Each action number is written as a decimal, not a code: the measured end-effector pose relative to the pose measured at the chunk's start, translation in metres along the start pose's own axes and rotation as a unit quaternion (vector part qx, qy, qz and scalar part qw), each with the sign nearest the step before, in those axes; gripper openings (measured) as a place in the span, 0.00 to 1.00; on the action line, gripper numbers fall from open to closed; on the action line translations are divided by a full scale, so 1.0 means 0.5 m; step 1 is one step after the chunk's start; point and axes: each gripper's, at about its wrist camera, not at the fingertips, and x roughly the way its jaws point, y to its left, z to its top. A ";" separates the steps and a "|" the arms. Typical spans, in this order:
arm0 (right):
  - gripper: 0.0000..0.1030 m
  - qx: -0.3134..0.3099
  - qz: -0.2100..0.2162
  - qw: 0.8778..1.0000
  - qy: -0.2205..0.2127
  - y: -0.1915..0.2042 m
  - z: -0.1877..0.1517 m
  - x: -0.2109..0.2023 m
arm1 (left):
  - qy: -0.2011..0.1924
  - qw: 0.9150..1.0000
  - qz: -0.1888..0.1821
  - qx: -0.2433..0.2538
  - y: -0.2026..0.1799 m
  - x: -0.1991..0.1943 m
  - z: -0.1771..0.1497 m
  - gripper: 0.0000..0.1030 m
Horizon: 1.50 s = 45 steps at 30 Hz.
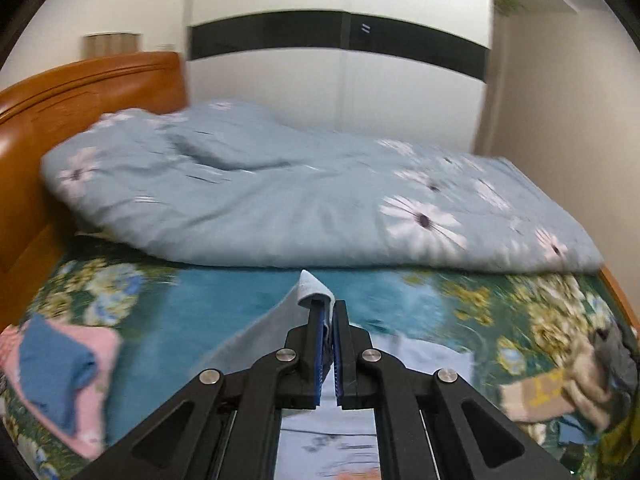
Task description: Fold clothes
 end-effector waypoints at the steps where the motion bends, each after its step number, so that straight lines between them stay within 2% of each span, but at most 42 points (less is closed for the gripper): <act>1: 0.58 0.005 0.000 1.000 -0.002 -0.006 0.002 -0.002 | 0.009 1.000 -0.007 0.009 -0.029 0.019 -0.004 0.04; 7: 0.58 0.036 0.002 0.999 -0.014 -0.041 0.017 -0.020 | 0.061 0.996 -0.039 0.059 -0.162 0.134 -0.041 0.04; 11: 0.58 0.056 0.002 0.998 -0.027 -0.066 0.027 -0.036 | 0.102 0.990 -0.055 0.080 -0.230 0.219 -0.092 0.04; 17: 0.58 0.078 0.001 0.997 -0.025 -0.088 0.031 -0.031 | 0.158 0.980 -0.063 0.106 -0.288 0.327 -0.180 0.04; 21: 0.58 0.080 0.000 0.997 -0.021 -0.090 0.032 -0.024 | 0.184 0.974 -0.080 0.101 -0.294 0.352 -0.200 0.07; 22: 0.58 0.079 -0.001 0.997 -0.020 -0.091 0.032 -0.022 | 0.191 0.973 -0.085 0.099 -0.293 0.355 -0.202 0.10; 24: 0.58 0.078 -0.004 0.997 -0.018 -0.093 0.031 -0.018 | 0.203 0.970 -0.096 0.094 -0.292 0.362 -0.207 0.23; 25: 0.58 0.078 -0.005 0.997 -0.018 -0.093 0.031 -0.016 | 0.207 0.968 -0.108 0.089 -0.287 0.358 -0.206 0.35; 26: 0.58 0.077 -0.006 0.997 -0.019 -0.092 0.031 -0.016 | 0.206 0.967 -0.121 0.084 -0.276 0.348 -0.201 0.41; 28: 0.58 0.076 -0.008 0.997 -0.020 -0.091 0.030 -0.016 | 0.195 0.968 -0.140 0.078 -0.251 0.324 -0.189 0.46; 29: 0.58 0.075 -0.010 0.997 -0.021 -0.091 0.030 -0.015 | 0.188 0.968 -0.147 0.074 -0.233 0.310 -0.180 0.52; 31: 0.58 0.073 -0.013 0.997 -0.022 -0.089 0.029 -0.014 | 0.175 0.971 -0.153 0.065 -0.189 0.284 -0.166 0.55; 35: 0.58 0.069 -0.019 0.997 -0.023 -0.086 0.027 -0.013 | 0.149 0.981 -0.116 0.037 -0.057 0.241 -0.149 0.58; 39: 0.58 0.069 -0.022 0.997 -0.026 -0.084 0.026 -0.013 | 0.138 0.989 -0.050 -0.011 0.108 0.234 -0.183 0.59; 42: 0.58 0.066 -0.014 0.997 -0.037 -0.079 0.027 -0.016 | 0.159 0.985 -0.018 -0.065 0.220 0.253 -0.229 0.59; 45: 0.58 0.062 -0.003 0.997 -0.053 -0.072 0.030 -0.020 | 0.171 0.979 -0.010 -0.109 0.287 0.267 -0.270 0.59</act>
